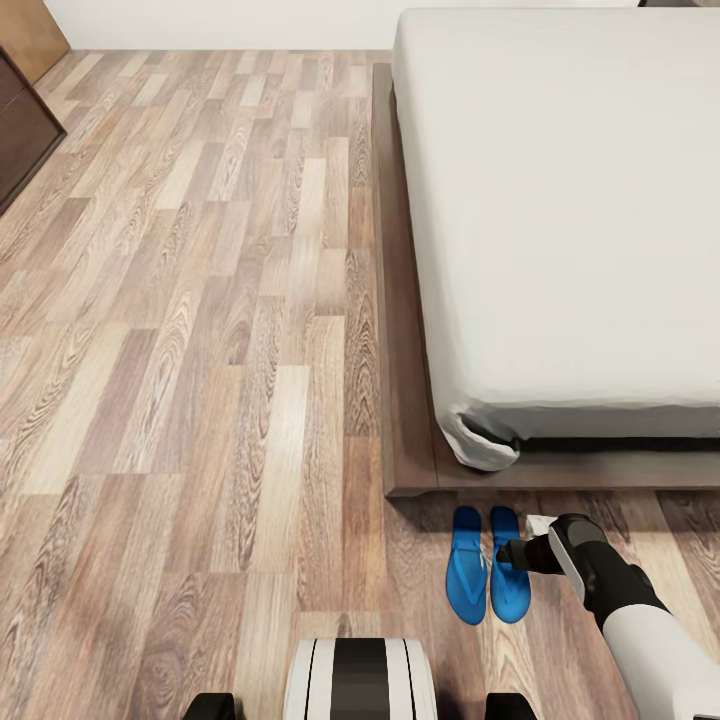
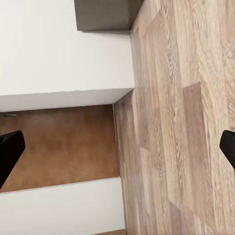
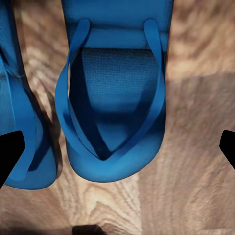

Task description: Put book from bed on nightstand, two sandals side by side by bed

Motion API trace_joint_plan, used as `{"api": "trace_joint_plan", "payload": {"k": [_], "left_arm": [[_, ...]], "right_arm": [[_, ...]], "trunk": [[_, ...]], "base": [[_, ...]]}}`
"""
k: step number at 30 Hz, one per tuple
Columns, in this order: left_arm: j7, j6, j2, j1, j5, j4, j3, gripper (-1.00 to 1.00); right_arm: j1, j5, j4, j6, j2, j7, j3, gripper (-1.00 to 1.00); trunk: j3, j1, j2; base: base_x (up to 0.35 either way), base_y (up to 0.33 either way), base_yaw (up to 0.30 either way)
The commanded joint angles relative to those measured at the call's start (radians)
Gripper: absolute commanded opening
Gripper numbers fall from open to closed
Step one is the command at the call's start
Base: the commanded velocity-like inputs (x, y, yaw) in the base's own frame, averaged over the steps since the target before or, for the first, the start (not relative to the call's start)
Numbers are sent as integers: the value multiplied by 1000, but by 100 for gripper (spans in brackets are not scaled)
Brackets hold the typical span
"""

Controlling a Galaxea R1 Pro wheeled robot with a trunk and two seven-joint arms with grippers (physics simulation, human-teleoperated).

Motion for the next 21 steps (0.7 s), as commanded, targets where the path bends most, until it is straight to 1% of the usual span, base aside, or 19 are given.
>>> {"api": "trace_joint_plan", "payload": {"k": [1,7,10,12,18,21], "left_arm": [[6,10,1,-1,0,-1,-8,100],[6,10,1,-1,0,-1,-8,100],[23,19,18,-18,-18,-18,-13,100],[34,19,30,-30,-30,-29,-13,100],[41,19,64,-65,-32,-55,-13,100],[41,19,65,-68,-32,-55,-13,100]], "right_arm": [[0,3,-1,4,0,4,-2,100],[0,4,-1,4,0,4,-2,100],[-17,11,-10,-10,-17,8,-17,100],[-29,11,-10,-10,-29,8,-17,100],[-29,11,-10,-10,-29,8,-17,100],[-29,11,-10,-10,-29,8,-17,100]], "trunk": [[-1,0,0],[-1,0,0],[-1,0,0],[-1,0,0],[-1,0,0],[-1,0,0]], "base": [[0,0,0],[0,0,0],[0,0,0],[0,0,0],[0,0,0],[0,0,0]]}}
